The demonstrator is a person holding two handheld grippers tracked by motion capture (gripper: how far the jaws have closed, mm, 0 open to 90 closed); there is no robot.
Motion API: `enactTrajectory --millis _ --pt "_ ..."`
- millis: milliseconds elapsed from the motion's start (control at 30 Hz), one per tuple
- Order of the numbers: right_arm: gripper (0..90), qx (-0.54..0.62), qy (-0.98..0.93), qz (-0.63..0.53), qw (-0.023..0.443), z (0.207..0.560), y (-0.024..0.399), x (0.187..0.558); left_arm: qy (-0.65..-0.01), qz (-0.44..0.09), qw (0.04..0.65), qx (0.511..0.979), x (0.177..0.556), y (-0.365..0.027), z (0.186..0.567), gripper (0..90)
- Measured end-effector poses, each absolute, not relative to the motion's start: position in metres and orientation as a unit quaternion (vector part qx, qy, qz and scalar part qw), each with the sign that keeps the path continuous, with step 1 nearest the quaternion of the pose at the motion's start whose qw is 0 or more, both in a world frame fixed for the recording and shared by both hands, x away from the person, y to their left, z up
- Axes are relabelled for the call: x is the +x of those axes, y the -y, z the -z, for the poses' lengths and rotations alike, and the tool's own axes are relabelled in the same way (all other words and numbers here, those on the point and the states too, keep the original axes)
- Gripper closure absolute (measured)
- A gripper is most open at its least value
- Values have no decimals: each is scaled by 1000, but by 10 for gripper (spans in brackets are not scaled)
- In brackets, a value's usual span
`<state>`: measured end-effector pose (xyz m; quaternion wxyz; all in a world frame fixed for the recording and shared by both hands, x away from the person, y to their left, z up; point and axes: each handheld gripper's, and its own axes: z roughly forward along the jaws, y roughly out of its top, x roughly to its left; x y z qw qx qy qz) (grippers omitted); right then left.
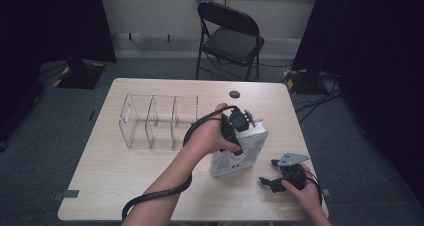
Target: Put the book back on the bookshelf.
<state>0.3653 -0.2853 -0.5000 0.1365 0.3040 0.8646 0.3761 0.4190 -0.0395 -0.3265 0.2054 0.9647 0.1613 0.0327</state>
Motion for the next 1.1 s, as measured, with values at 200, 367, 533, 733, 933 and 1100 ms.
enactTrajectory --millis 200,367,533,733,933,1100 --pt "137 303 -865 -376 137 500 285 365 -155 -58 181 969 419 42 329 355" --pt "137 305 -864 -376 137 500 285 365 -159 -61 198 965 420 40 329 373" --pt "137 308 -863 -376 136 500 285 364 -155 -48 207 965 422 39 331 339" --pt "137 308 -863 -376 136 500 285 364 -156 -27 204 966 423 39 331 335" --pt "138 308 -863 -376 136 500 285 364 -156 -59 174 971 420 43 329 407" --pt "138 308 -863 -376 136 500 285 364 -163 -52 184 968 418 42 327 444"
